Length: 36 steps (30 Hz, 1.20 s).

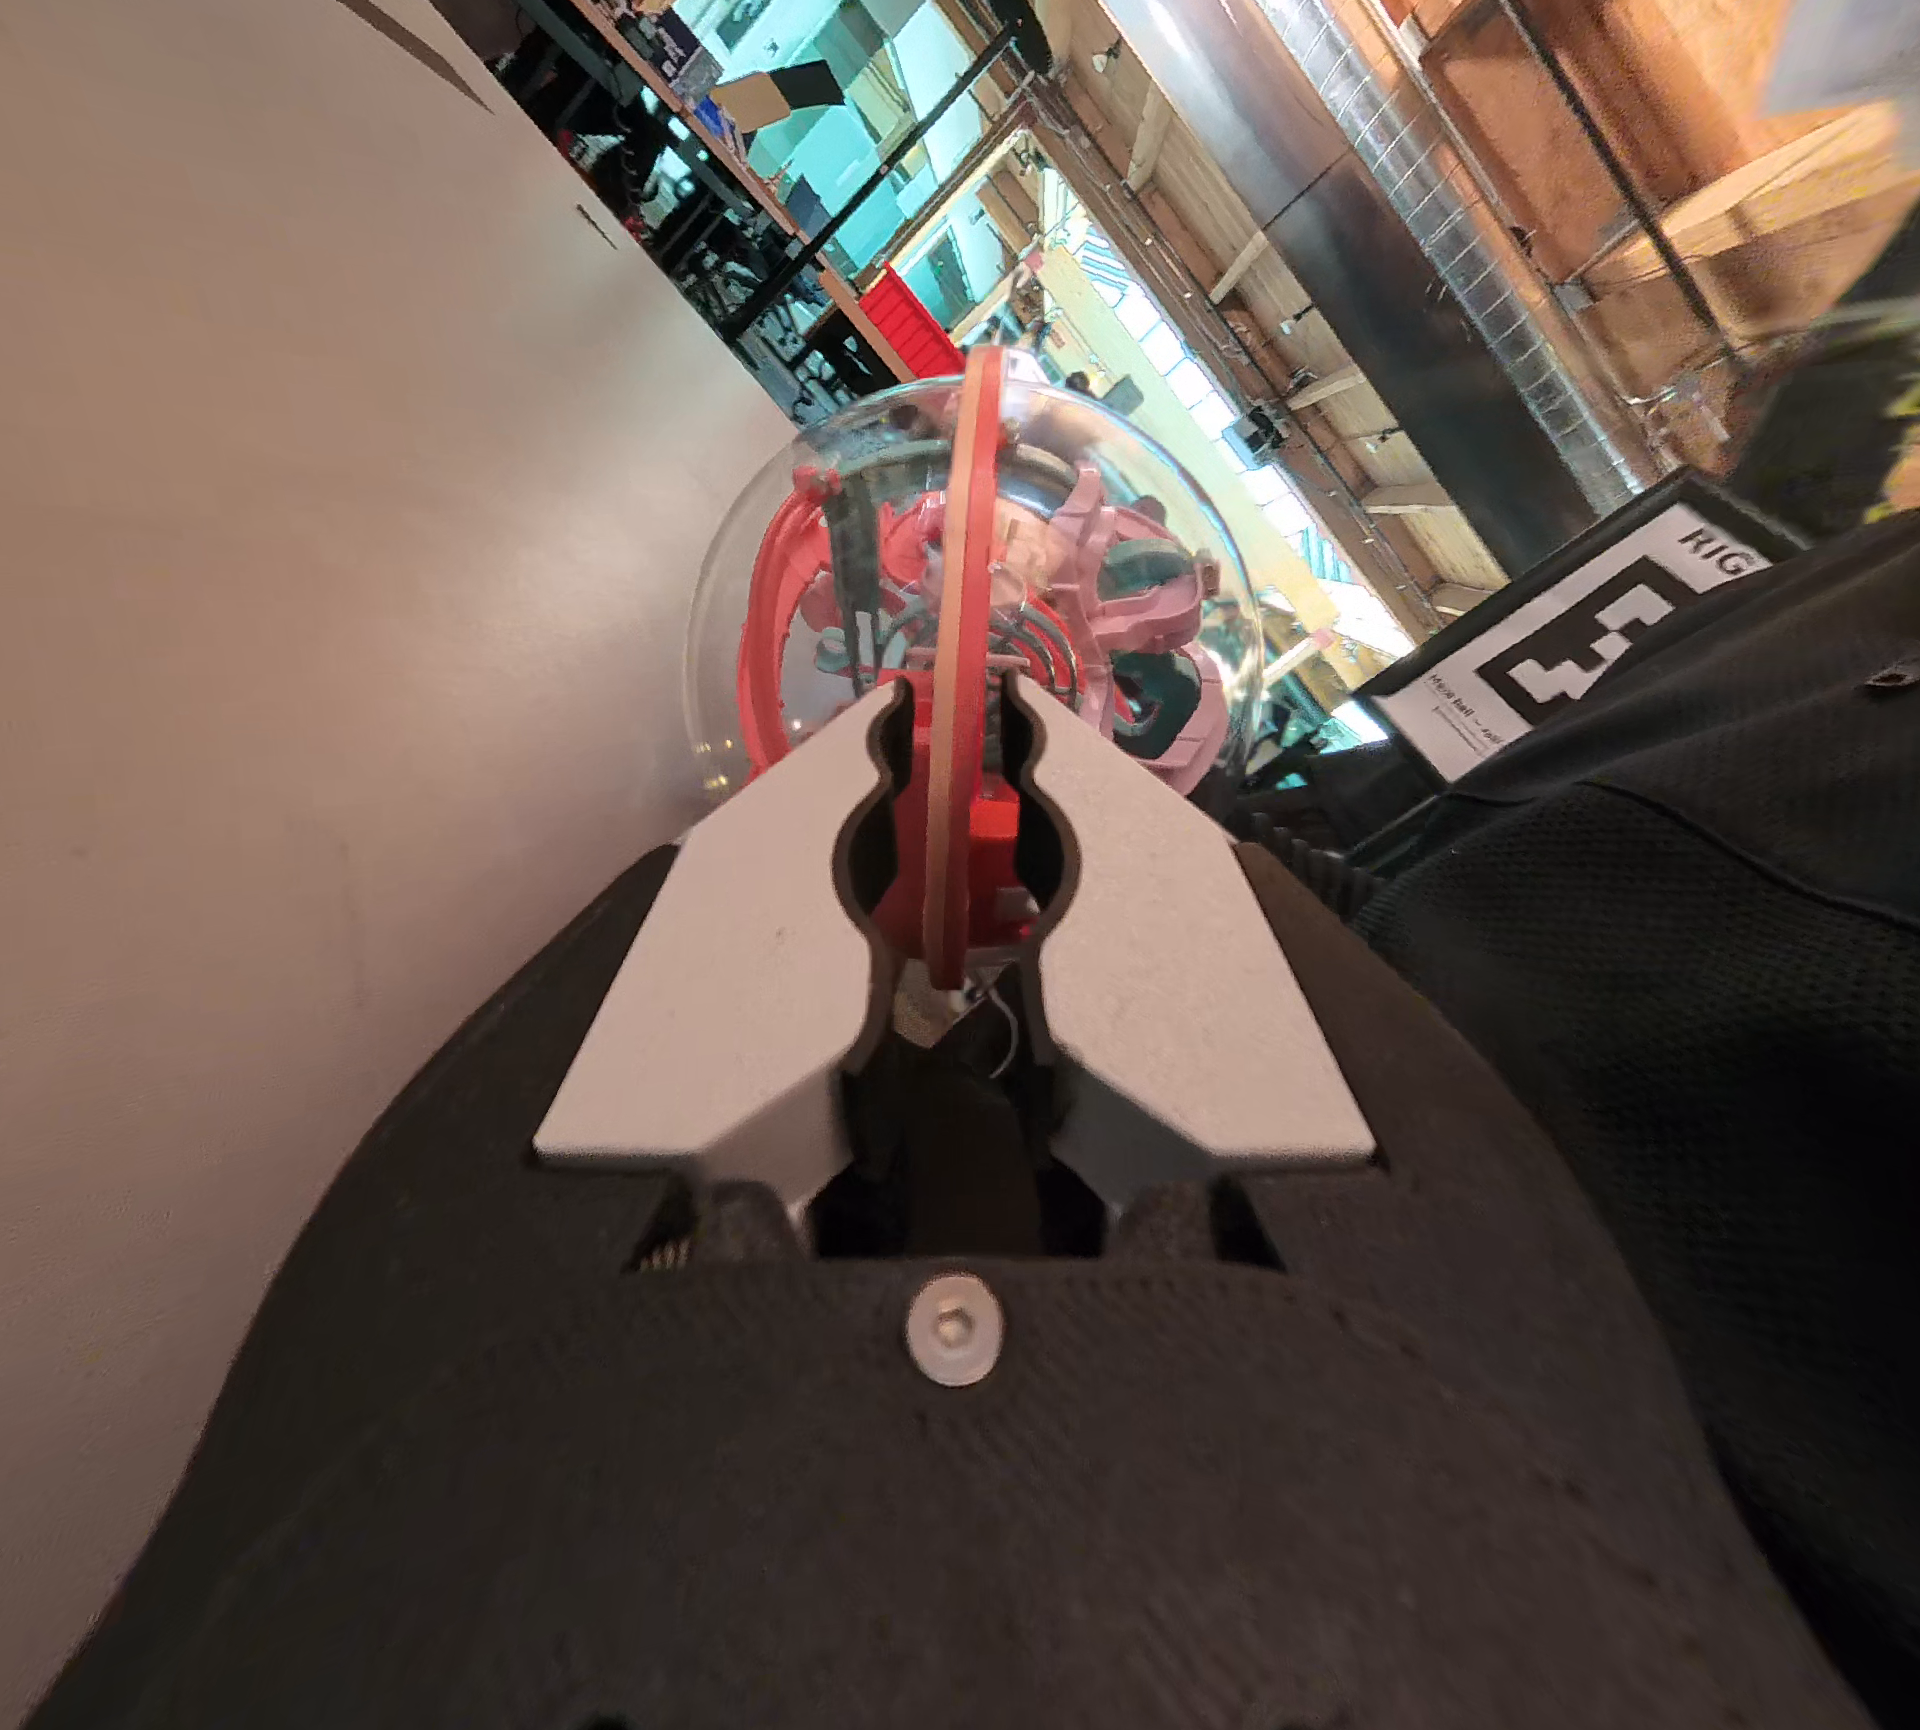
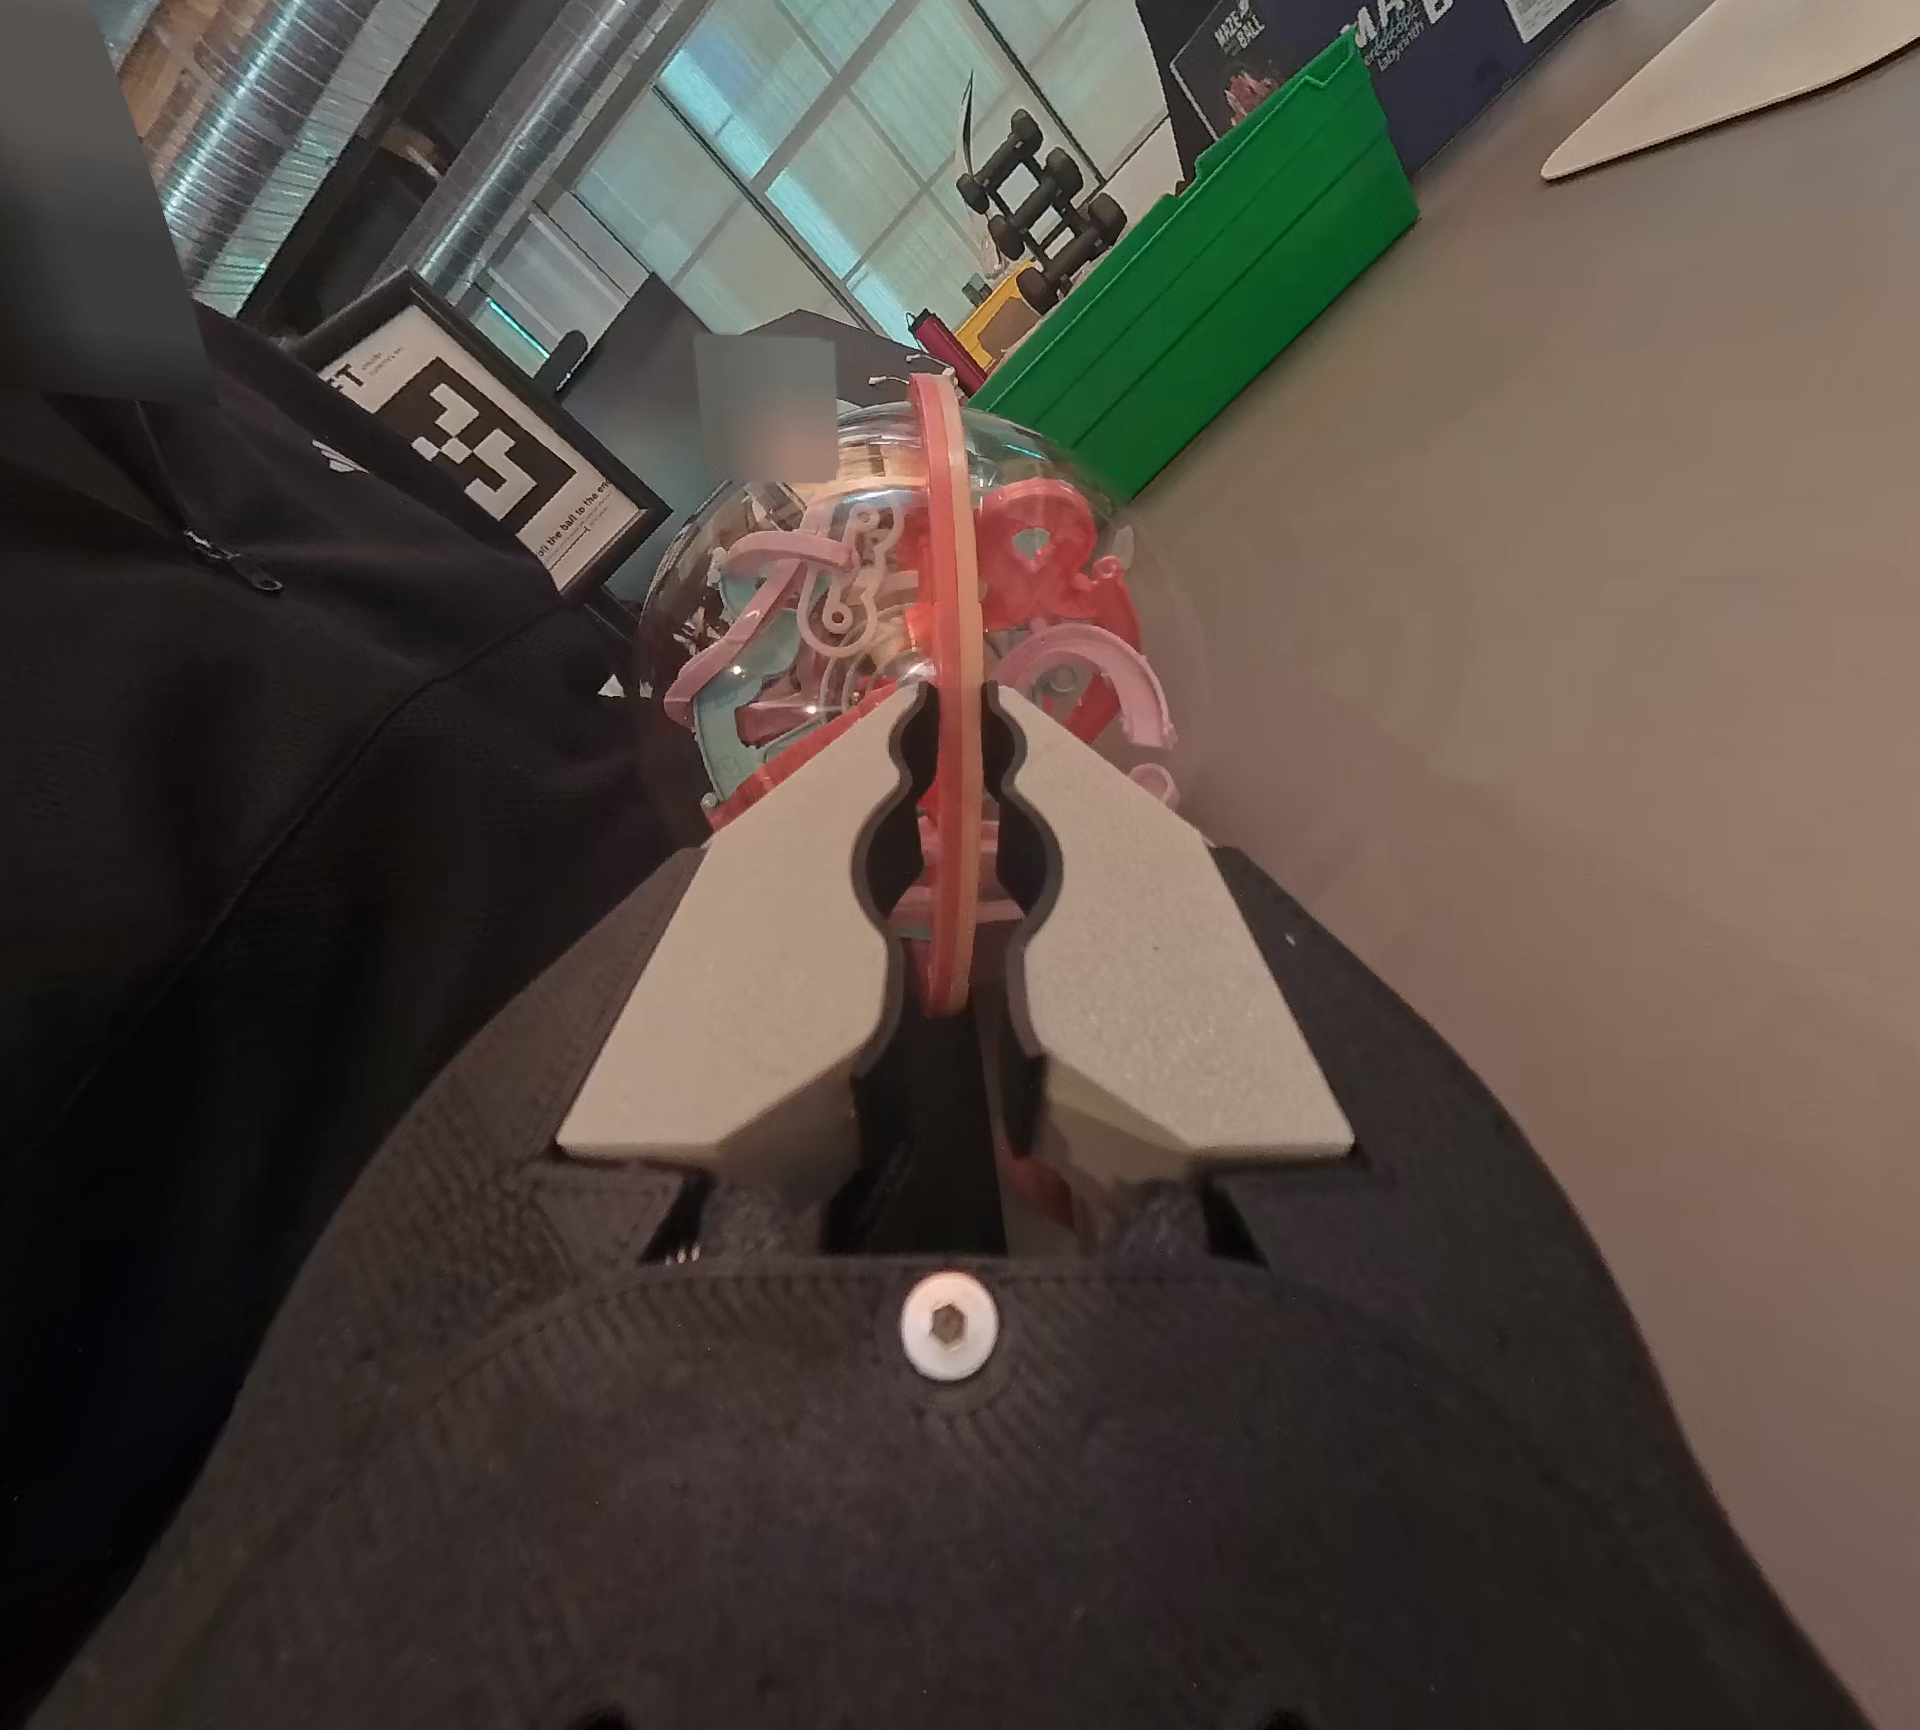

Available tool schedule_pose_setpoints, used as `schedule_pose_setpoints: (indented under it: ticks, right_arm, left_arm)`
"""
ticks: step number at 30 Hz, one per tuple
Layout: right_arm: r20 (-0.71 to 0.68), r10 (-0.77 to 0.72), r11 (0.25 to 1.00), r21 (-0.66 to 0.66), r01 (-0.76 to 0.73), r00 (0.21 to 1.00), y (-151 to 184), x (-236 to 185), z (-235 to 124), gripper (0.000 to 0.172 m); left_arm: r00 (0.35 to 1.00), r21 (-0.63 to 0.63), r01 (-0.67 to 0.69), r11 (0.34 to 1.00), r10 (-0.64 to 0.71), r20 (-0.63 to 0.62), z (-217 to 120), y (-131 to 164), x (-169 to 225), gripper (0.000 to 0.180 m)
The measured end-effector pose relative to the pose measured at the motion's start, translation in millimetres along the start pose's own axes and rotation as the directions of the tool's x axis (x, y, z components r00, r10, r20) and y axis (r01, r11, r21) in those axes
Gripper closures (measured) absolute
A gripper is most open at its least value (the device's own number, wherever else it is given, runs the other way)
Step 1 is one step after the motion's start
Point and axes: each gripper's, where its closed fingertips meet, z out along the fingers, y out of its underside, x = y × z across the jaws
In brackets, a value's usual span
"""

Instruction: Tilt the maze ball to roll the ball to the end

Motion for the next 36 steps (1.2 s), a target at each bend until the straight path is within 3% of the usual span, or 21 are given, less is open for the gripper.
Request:
schedule_pose_setpoints:
  ticks: [2, 5, 8, 9, 11, 14, 15, 17, 20, 25, 28, 36]
  right_arm:
    - [0.001, -0.001, 1.000, -0.006, 0.001, 1.000, 1, 0, 0, 0.165]
    - [0.004, -0.001, 1.000, -0.007, 0.001, 1.000, 1, -1, 1, 0.165]
    - [0.003, -0.001, 1.000, -0.010, 0.002, 1.000, 1, 0, 1, 0.165]
    - [0.003, -0.004, 1.000, -0.010, 0.004, 1.000, 1, -1, 1, 0.165]
    - [0.005, -0.007, 1.000, -0.012, 0.007, 1.000, 2, -1, 1, 0.165]
    - [0.008, -0.009, 1.000, -0.015, 0.009, 1.000, 2, -1, 2, 0.165]
    - [0.008, -0.010, 1.000, -0.015, 0.011, 1.000, 2, -2, 2, 0.165]
    - [0.008, -0.011, 1.000, -0.016, 0.011, 1.000, 3, -2, 2, 0.165]
    - [0.001, -0.016, 1.000, -0.019, 0.016, 1.000, 3, -1, 2, 0.165]
    - [-0.007, -0.013, 1.000, -0.027, 0.013, 1.000, 5, 0, 3, 0.165]
    - [-0.003, 0.001, 1.000, -0.031, -0.001, 1.000, 5, 1, 3, 0.165]
    - [-0.009, 0.011, 0.999, -0.034, -0.011, 1.000, 5, 3, 3, 0.165]
  left_arm:
    - [0.997, 0.041, -0.068, 0.997, 0.067, 0.025, -8, -12, 8, 0.161]
    - [0.953, 0.092, -0.277, 0.956, 0.261, 0.153, -31, -45, 27, 0.154]
    - [0.834, 0.103, -0.467, 0.878, 0.399, 0.381, -74, -98, 42, 0.147]
    - [0.749, 0.079, -0.542, 0.836, 0.438, 0.497, -96, -121, 42, 0.145]
    - [0.472, -0.054, -0.651, 0.757, 0.459, 0.753, -157, -170, 31, 0.135]
    - [0.057, -0.310, -0.580, 0.753, 0.417, 0.907, -259, -217, -2, 0.103]
    - [-0.013, -0.353, -0.534, 0.768, 0.410, 0.912, -286, -225, -13, 0.097]
    - [-0.086, -0.404, -0.389, 0.828, 0.403, 0.911, -330, -227, -45, 0.091]
    - [-0.051, -0.411, -0.159, 0.898, 0.408, 0.912, -366, -207, -96, 0.114]
    - [0.135, -0.335, -0.120, 0.934, 0.350, 0.927, -368, -201, -123, 0.156]
    - [0.176, -0.319, -0.090, 0.943, 0.330, 0.927, -372, -195, -137, 0.172]
    - [0.238, -0.394, -0.121, 0.911, 0.412, 0.879, -354, -195, -141, 0.176]
